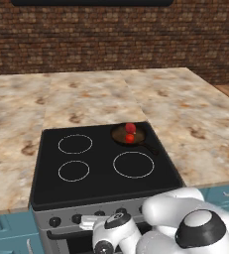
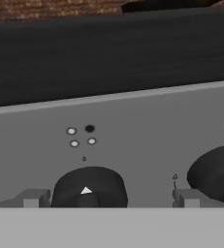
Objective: Place the pan on the rear right burner on the stove. Then place the tomato and the onion in the pan and turn on the rear right burner.
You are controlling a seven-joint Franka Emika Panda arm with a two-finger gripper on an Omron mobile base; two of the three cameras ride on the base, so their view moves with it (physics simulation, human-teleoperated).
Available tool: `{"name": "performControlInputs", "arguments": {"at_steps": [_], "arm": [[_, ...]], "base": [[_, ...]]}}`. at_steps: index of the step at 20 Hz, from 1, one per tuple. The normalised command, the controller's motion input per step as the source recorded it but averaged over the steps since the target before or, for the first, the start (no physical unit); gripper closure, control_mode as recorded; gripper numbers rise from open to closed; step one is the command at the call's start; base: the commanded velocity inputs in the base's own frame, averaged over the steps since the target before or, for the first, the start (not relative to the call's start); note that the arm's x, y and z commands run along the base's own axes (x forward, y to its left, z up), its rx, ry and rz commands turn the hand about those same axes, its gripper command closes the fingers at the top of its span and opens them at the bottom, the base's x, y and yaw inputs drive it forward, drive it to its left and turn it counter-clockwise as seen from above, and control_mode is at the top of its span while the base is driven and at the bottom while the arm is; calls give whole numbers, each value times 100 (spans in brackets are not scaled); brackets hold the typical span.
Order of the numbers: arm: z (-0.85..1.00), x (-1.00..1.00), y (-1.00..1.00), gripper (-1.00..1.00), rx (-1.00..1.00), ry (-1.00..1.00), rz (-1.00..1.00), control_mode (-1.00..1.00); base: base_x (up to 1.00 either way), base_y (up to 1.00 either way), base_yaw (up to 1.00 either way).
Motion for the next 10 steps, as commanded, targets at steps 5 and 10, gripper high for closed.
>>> {"name": "performControlInputs", "arguments": {"at_steps": [5,10], "arm": [[-19,10,7,-100,-1,0,0,-100],[-17,13,16,-100,-2,0,0,-100]], "base": [[0,0,0],[0,0,0]]}}
